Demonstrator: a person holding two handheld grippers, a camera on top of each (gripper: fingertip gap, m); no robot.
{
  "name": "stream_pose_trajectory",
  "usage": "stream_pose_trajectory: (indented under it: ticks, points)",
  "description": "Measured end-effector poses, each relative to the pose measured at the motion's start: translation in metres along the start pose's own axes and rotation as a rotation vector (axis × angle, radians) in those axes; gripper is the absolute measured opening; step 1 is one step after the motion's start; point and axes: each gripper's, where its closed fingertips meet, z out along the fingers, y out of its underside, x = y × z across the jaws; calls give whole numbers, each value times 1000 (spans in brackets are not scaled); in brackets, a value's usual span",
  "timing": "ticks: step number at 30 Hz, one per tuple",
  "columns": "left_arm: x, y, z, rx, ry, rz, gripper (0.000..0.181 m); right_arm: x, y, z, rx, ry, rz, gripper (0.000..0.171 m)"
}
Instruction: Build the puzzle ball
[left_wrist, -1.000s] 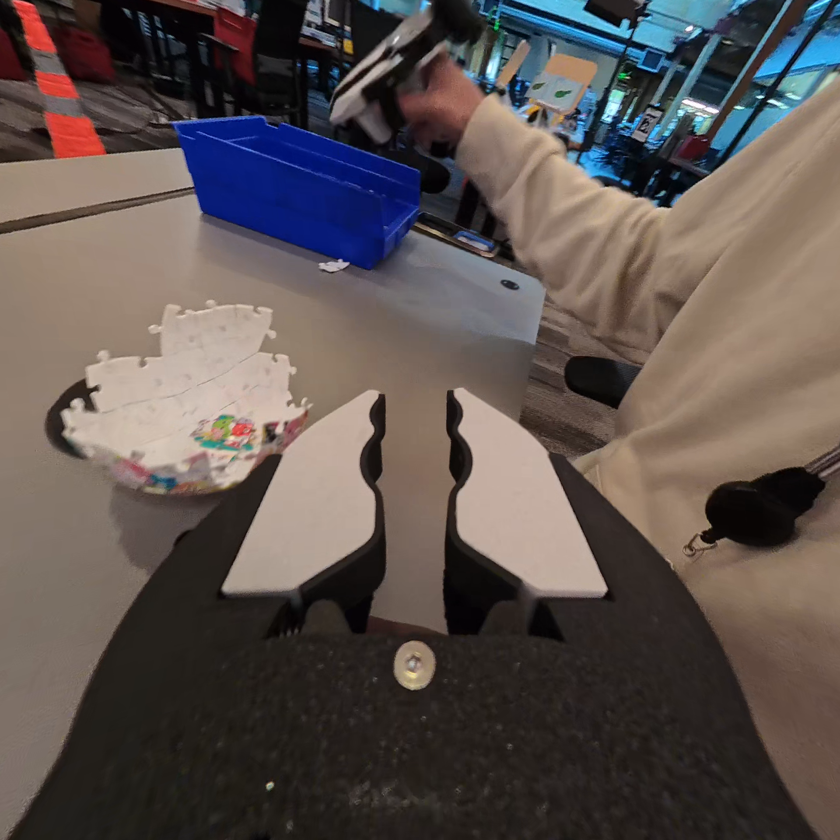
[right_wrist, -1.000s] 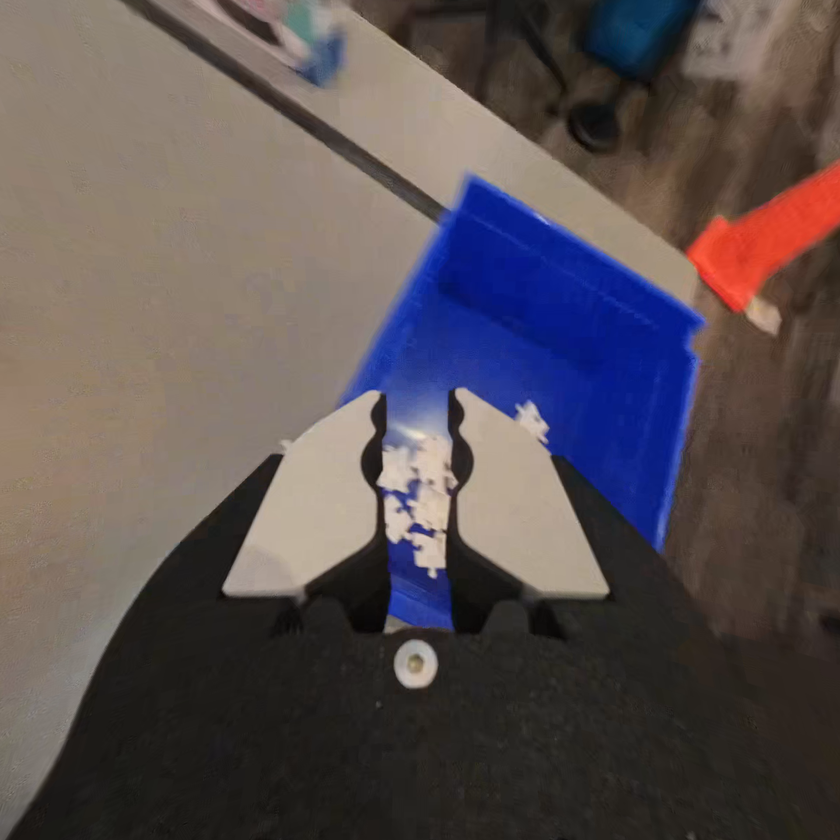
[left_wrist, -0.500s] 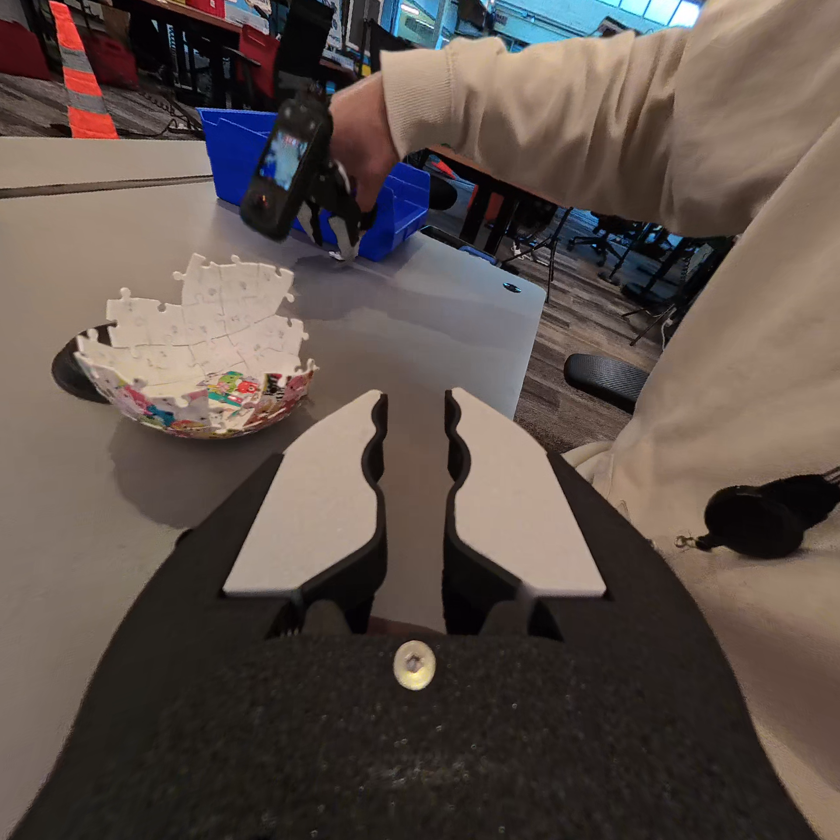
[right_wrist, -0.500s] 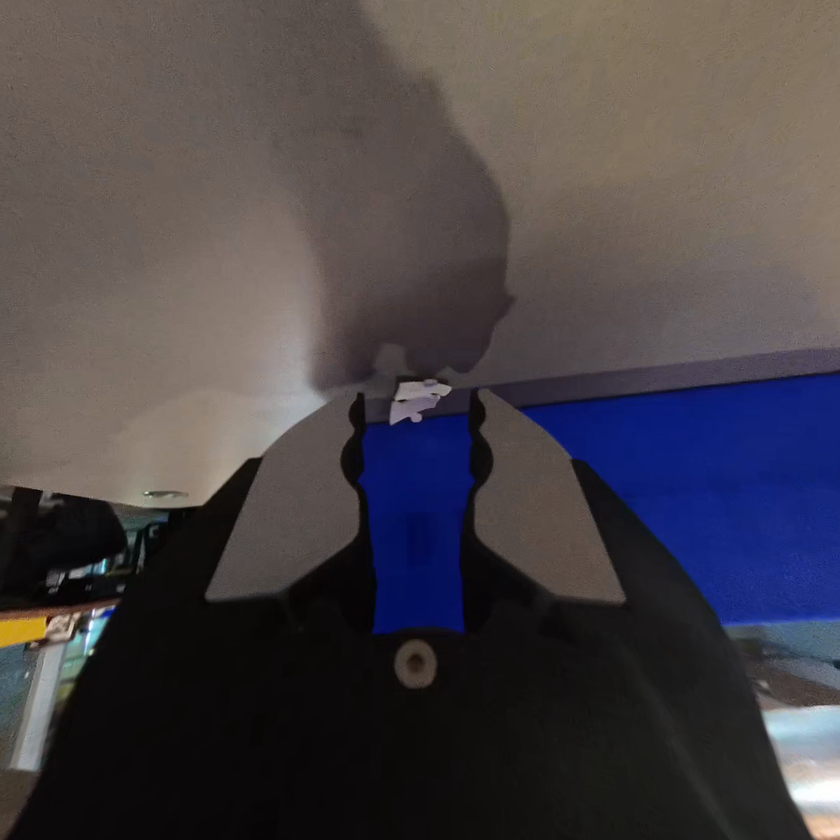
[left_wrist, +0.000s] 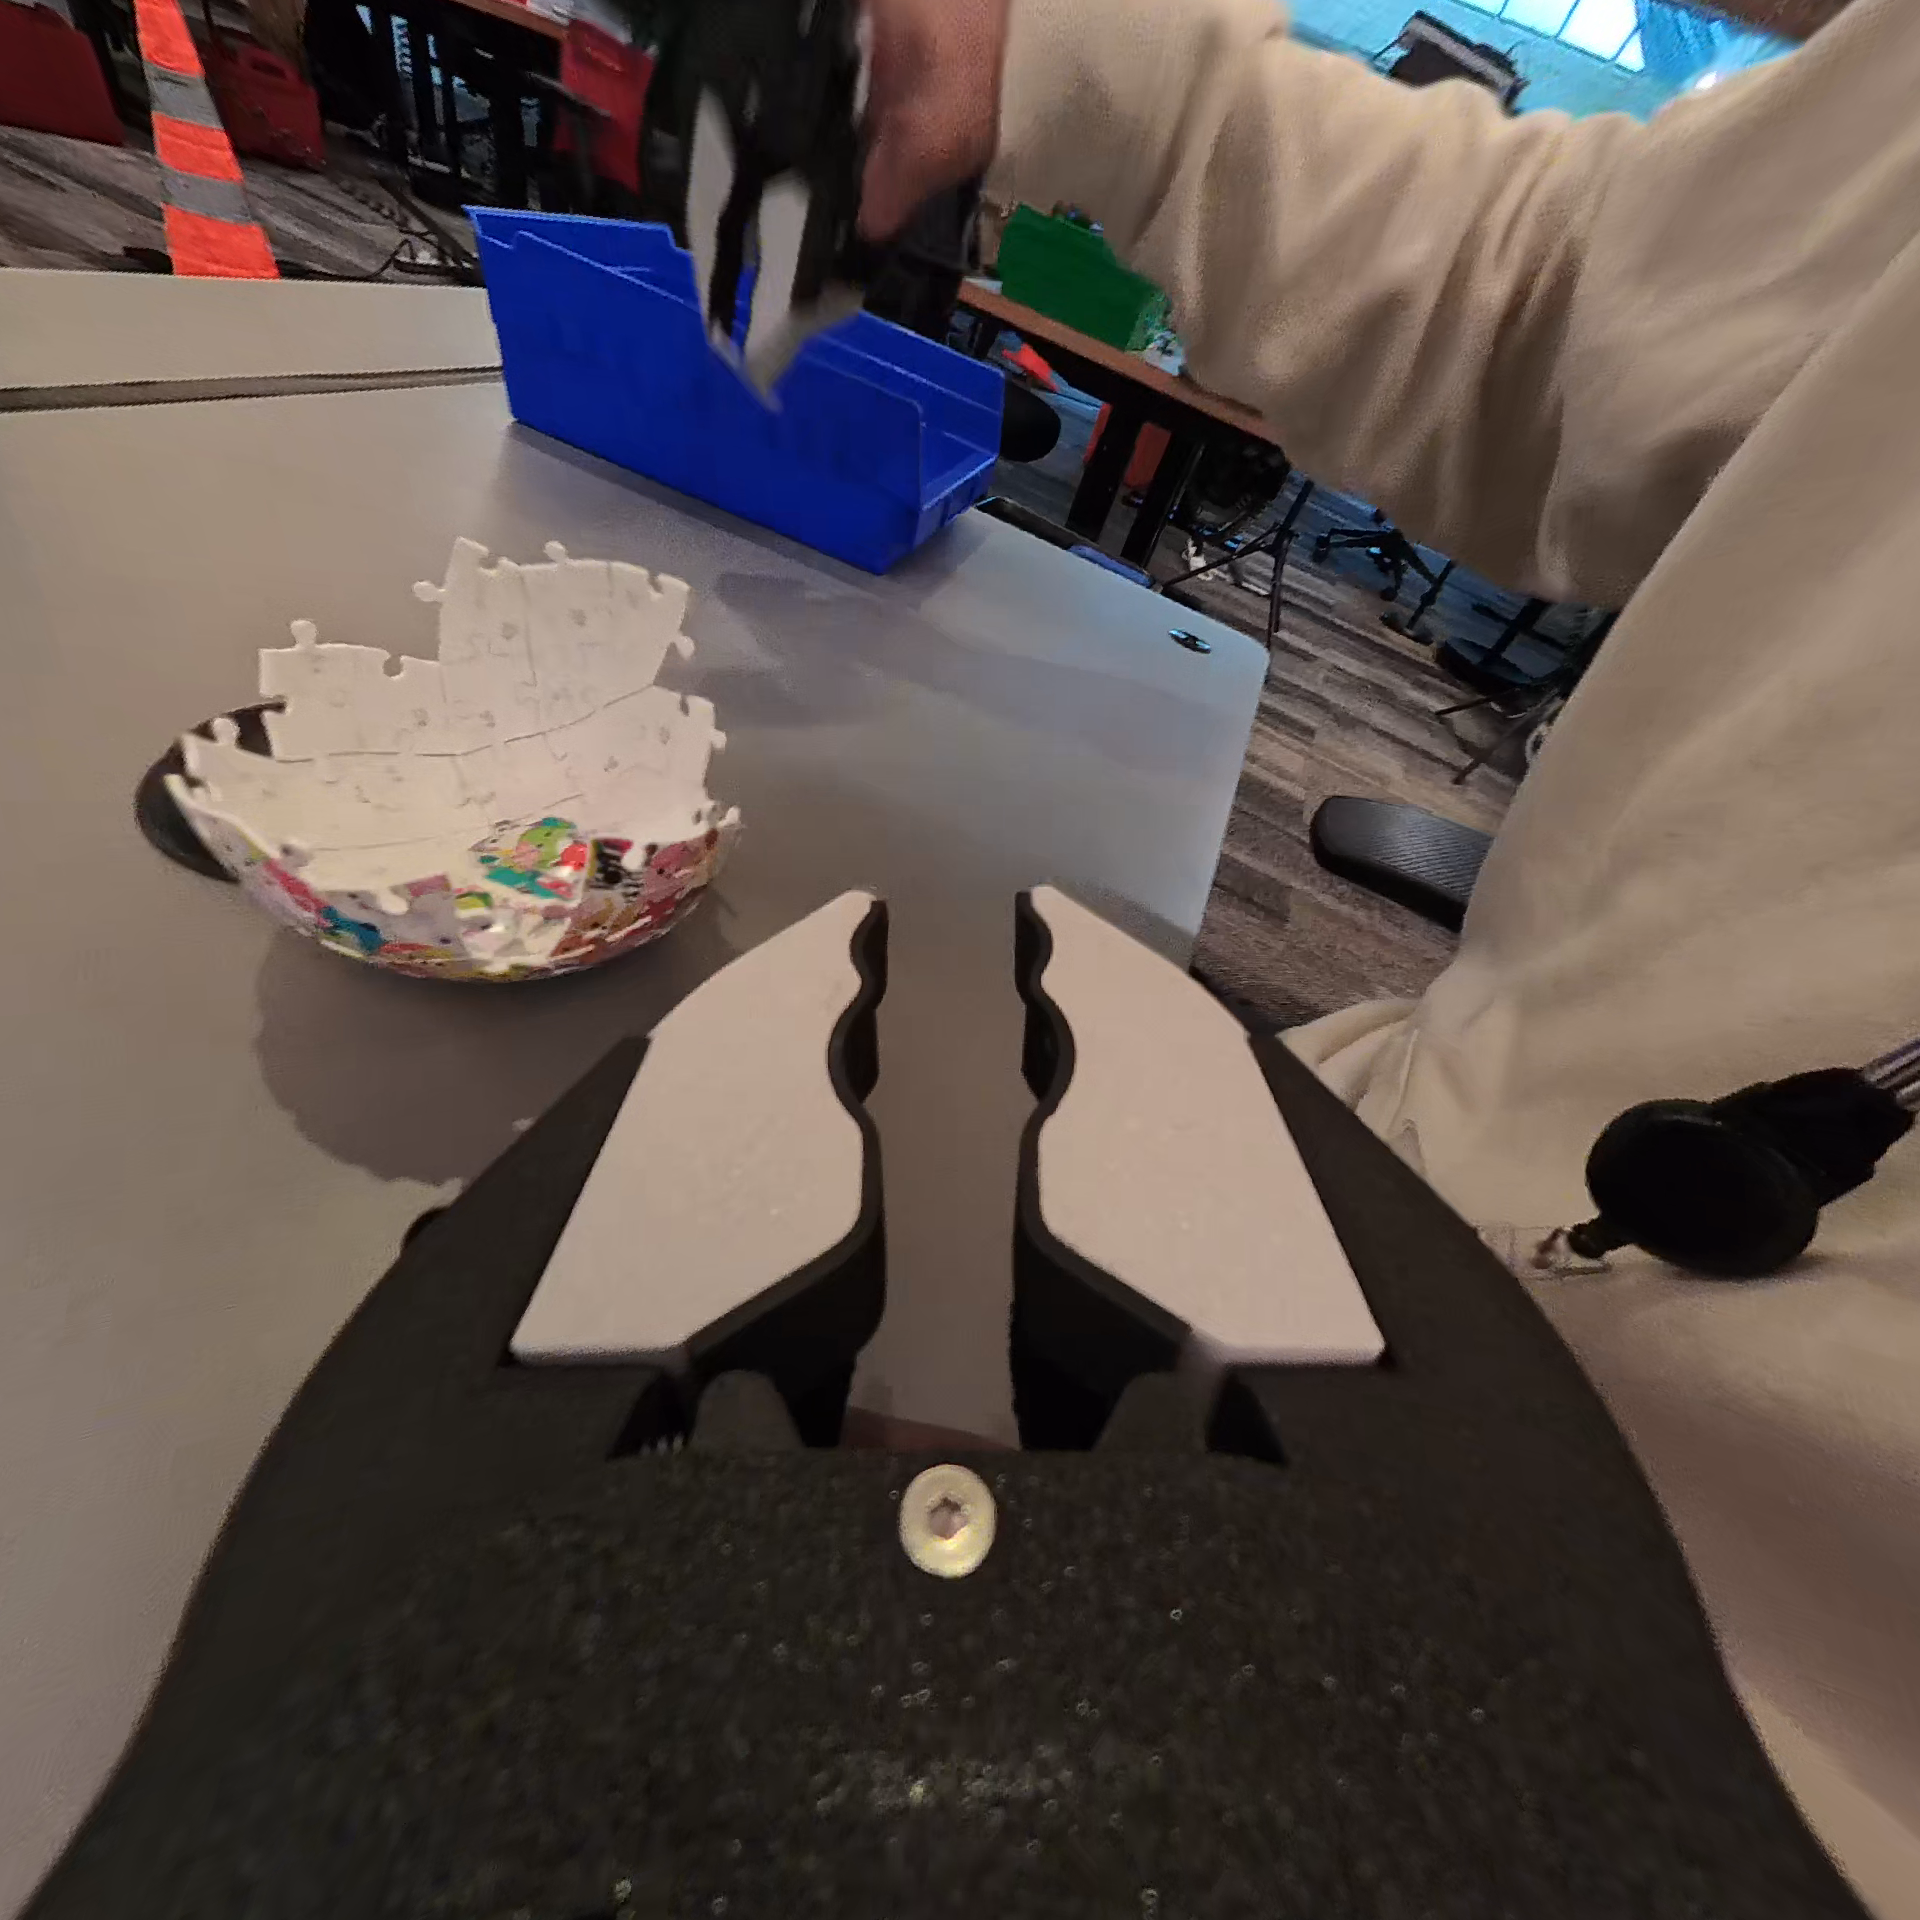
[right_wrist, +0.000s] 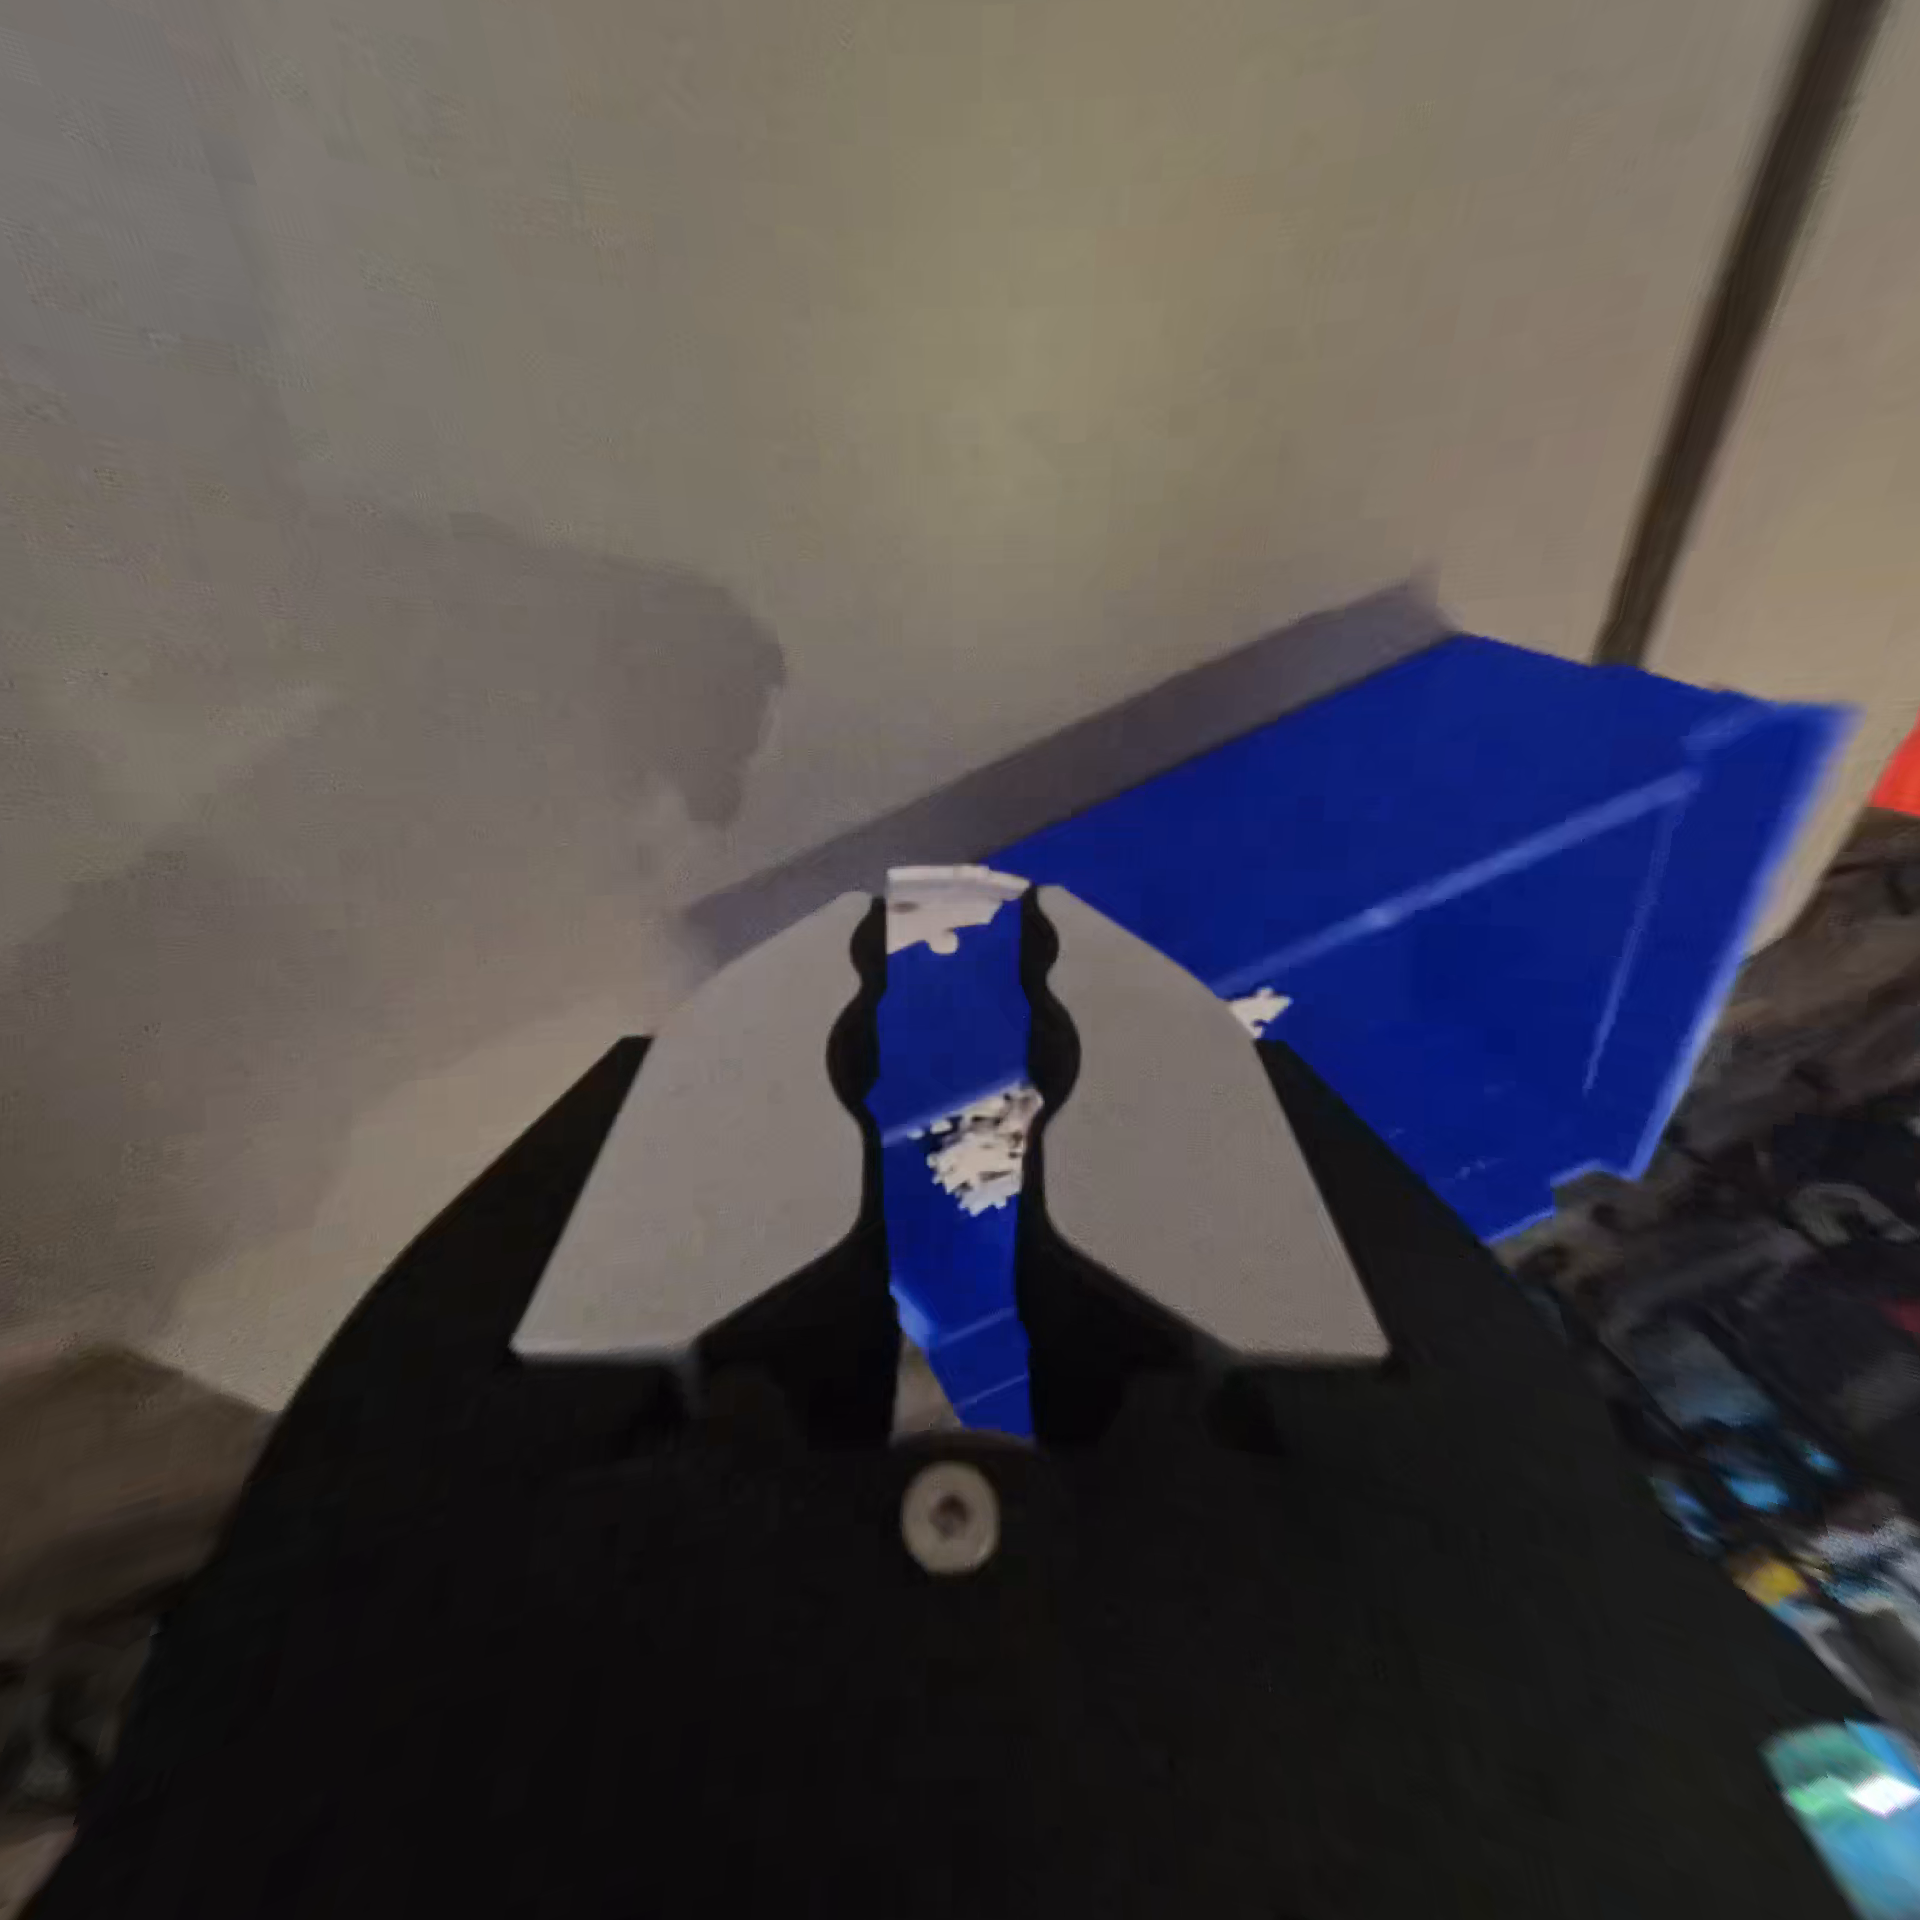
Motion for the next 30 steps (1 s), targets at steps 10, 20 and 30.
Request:
stream_pose_trajectory:
  ticks: [10, 20, 30]
  points:
    - [-86, -4, 1, -78, -408, -93, 44, 76, 141, 41, 174, -36, 704, 43]
    - [-137, -27, 29, -249, -313, -207, 57, -113, -179, -63, 668, -329, 505, 31]
    - [-139, 9, 38, -513, -328, -144, 0, -143, -225, -33, 486, -452, 398, 2]
